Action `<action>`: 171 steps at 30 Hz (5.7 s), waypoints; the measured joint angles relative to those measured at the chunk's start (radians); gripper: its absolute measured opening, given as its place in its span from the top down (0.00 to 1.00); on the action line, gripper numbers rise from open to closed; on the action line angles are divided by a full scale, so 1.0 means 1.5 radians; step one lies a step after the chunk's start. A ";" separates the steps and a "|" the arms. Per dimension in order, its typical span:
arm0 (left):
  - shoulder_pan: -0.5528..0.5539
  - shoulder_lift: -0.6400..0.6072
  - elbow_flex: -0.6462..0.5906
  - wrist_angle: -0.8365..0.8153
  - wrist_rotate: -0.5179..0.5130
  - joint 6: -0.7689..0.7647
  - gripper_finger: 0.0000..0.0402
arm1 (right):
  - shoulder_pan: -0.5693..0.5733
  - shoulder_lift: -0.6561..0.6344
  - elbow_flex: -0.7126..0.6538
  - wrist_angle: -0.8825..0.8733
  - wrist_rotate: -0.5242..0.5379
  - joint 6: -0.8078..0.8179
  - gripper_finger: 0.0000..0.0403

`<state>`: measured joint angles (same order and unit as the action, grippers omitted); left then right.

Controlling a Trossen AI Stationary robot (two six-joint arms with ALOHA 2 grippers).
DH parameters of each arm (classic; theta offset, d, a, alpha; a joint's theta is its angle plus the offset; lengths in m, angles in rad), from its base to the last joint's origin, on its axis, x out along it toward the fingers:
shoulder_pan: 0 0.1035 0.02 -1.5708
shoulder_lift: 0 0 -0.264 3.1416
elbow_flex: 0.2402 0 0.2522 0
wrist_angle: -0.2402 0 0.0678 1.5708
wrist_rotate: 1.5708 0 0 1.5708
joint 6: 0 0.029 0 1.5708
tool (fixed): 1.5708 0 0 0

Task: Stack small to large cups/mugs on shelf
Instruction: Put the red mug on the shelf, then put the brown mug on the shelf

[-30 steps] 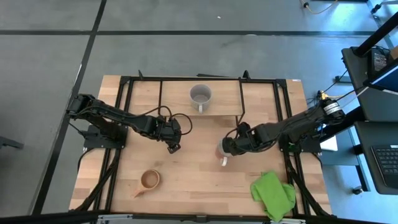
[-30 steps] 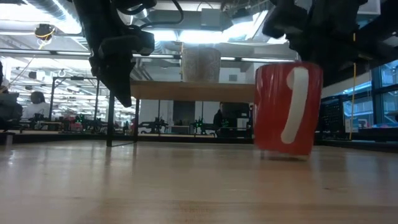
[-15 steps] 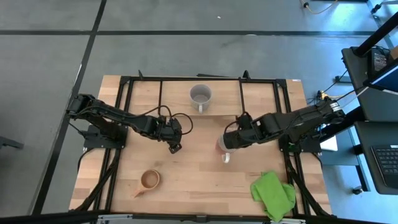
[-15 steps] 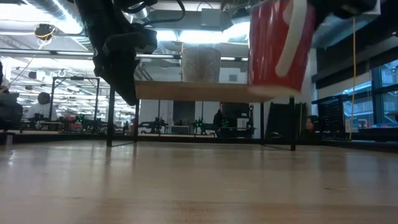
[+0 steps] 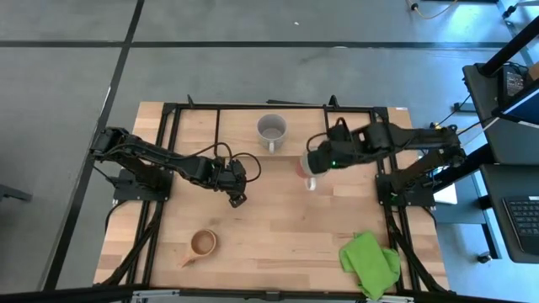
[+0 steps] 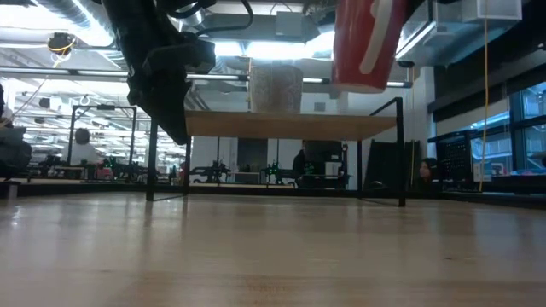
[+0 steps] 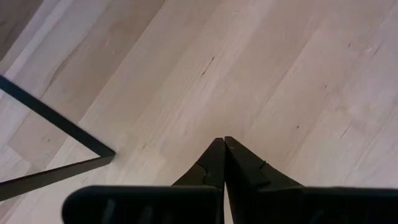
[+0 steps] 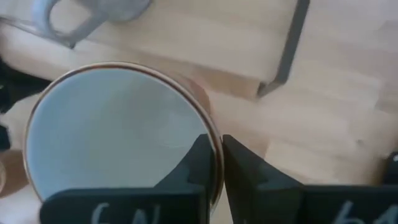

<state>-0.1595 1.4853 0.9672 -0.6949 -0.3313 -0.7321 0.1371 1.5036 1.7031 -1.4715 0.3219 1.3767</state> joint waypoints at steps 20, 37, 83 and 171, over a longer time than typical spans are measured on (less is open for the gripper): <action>0.000 0.000 0.000 0.000 0.003 -0.035 1.00 | -0.202 0.000 0.024 0.050 -0.011 -0.230 0.93; 0.000 0.000 0.000 -0.003 0.005 -0.050 1.00 | -0.281 0.056 0.023 0.084 -0.059 -0.343 0.92; 0.000 0.000 0.000 -0.003 0.005 -0.053 1.00 | -0.300 0.056 0.047 0.073 -0.036 -0.368 0.83; -0.074 -0.184 -0.085 0.279 0.180 -0.082 1.00 | 0.324 0.048 -0.114 0.316 0.385 0.091 0.83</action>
<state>-0.2699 1.2091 0.8398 -0.2768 -0.0610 -0.8547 0.6224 1.5753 1.5326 -0.9969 0.8989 1.5139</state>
